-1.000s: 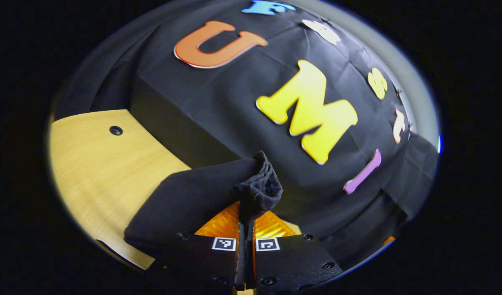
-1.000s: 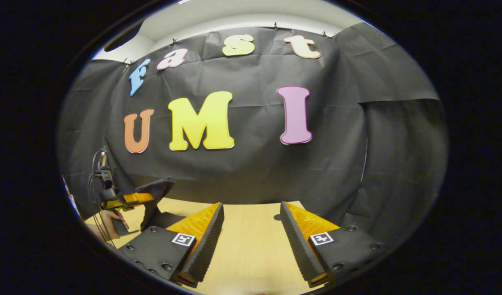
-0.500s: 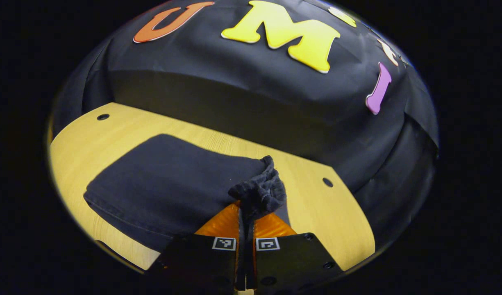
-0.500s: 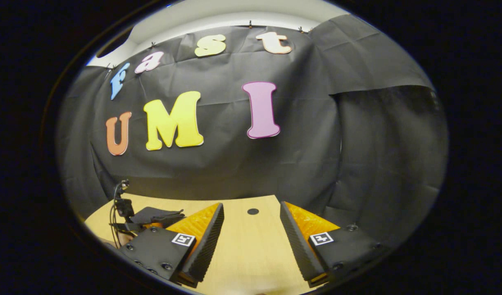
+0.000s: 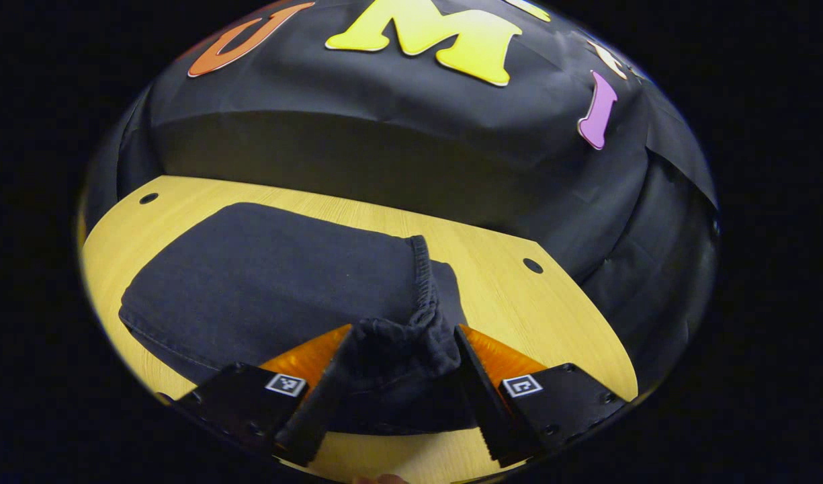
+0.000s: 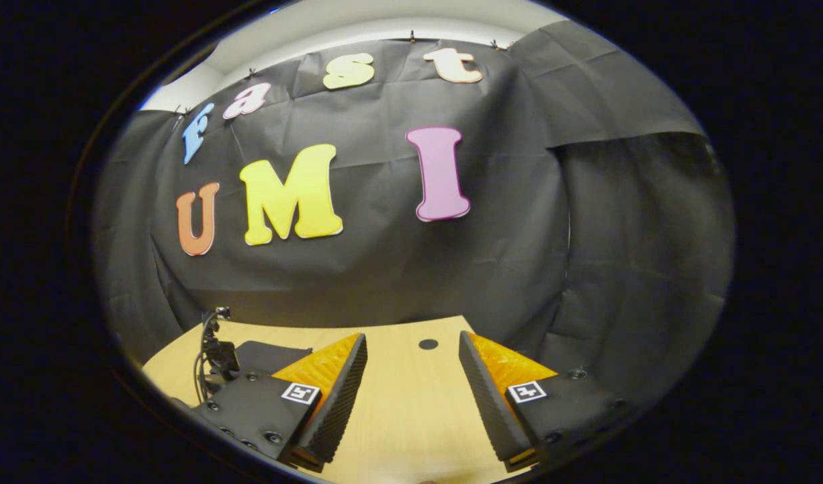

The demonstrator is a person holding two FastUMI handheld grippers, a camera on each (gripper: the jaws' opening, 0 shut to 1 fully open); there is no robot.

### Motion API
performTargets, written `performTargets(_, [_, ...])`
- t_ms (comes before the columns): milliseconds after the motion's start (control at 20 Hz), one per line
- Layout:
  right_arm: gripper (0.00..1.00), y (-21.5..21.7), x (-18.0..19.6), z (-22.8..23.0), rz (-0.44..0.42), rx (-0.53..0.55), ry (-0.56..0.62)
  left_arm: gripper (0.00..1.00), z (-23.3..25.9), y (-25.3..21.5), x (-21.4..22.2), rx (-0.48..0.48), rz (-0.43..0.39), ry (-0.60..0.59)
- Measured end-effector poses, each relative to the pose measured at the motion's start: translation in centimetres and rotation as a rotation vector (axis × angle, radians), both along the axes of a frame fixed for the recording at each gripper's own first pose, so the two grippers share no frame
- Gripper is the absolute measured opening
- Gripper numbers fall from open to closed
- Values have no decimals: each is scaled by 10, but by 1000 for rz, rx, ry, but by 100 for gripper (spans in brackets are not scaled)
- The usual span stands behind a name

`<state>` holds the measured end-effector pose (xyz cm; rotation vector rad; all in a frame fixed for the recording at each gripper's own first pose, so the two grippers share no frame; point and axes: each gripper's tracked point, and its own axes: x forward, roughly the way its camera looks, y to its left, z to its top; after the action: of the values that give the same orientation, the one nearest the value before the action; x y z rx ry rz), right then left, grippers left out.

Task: Grasp the waist and the cuffs of the jeans and fold them to make the two legs overlap; first hold the waist and fold one-third of the jeans toward the cuffs, then hold the cuffs and fold the remaining one-third in the same direction to finish folding.

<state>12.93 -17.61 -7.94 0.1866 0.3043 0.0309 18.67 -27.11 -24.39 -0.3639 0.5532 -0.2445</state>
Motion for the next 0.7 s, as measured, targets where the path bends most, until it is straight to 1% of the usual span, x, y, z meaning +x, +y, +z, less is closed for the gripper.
performTargets(50, [84, 11, 6, -15, -2, 31, 21, 97, 9, 4, -1, -11, 10, -21])
performTargets(150, [87, 31, 17, -39, -32, 94, 27, 99, 29, 22, -5, -28, 49, -65])
performTargets(200, [84, 43, 19, -42, -44, 124, 9, 99, 42, 37, -9, -29, 68, -94])
performTargets(250, [89, 54, 22, -42, -64, 149, -22, 99, 56, 53, -13, -28, 85, -124])
performTargets(300, [84, 68, 23, -38, -63, 159, -51, 99, 66, 72, -15, -16, 110, -156])
performTargets(400, [83, 101, 24, -35, -42, 119, -81, 99, 90, 118, -22, 28, 177, -217])
performTargets(450, [90, 117, 23, -31, -20, 90, -91, 99, 101, 142, -29, 49, 206, -237])
performTargets(500, [84, 131, 21, -22, 2, 72, -107, 98, 111, 162, -37, 54, 228, -256])
performTargets(550, [91, 148, 26, -24, 21, 64, -121, 98, 124, 178, -48, 50, 237, -278])
performTargets(650, [91, 175, 16, -7, 54, 60, -151, 98, 151, 207, -67, 69, 260, -321])
performTargets(700, [91, 185, 11, 0, 65, 49, -162, 98, 162, 218, -78, 93, 264, -339])
